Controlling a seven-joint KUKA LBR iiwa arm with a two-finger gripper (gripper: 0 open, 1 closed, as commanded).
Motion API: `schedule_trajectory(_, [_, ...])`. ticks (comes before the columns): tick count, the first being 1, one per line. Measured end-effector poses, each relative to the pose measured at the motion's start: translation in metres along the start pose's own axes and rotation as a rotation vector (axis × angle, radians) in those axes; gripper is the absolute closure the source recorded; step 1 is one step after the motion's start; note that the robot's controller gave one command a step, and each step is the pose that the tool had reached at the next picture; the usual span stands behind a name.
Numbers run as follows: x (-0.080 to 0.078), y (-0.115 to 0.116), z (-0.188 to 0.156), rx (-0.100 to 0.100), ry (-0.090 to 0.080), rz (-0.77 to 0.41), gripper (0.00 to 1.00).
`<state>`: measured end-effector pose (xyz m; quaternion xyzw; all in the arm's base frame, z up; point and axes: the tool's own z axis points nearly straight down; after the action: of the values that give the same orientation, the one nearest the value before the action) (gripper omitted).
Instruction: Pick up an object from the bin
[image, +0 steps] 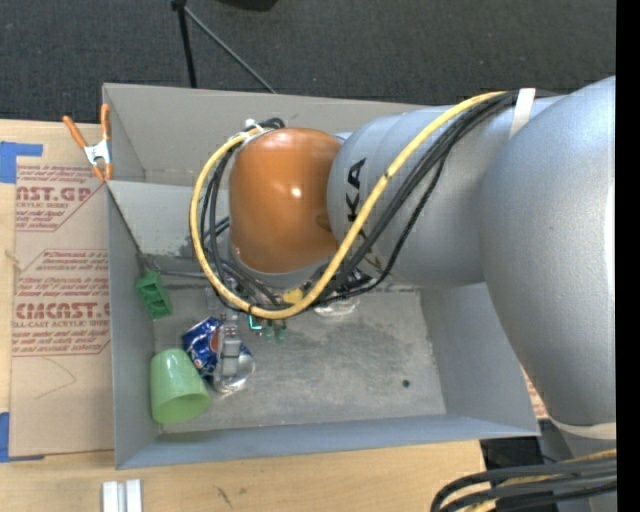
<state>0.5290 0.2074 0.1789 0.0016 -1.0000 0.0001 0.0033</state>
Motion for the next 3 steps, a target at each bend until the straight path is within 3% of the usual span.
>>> schedule_trajectory(1, [-0.024,-0.023,0.113,0.001,-0.002,0.15,0.0])
schedule_trajectory(2, [-0.026,-0.022,0.109,-0.002,-0.007,0.149,1.0])
schedule_trajectory(3, [-0.047,-0.046,-0.017,-0.004,-0.017,0.139,1.0])
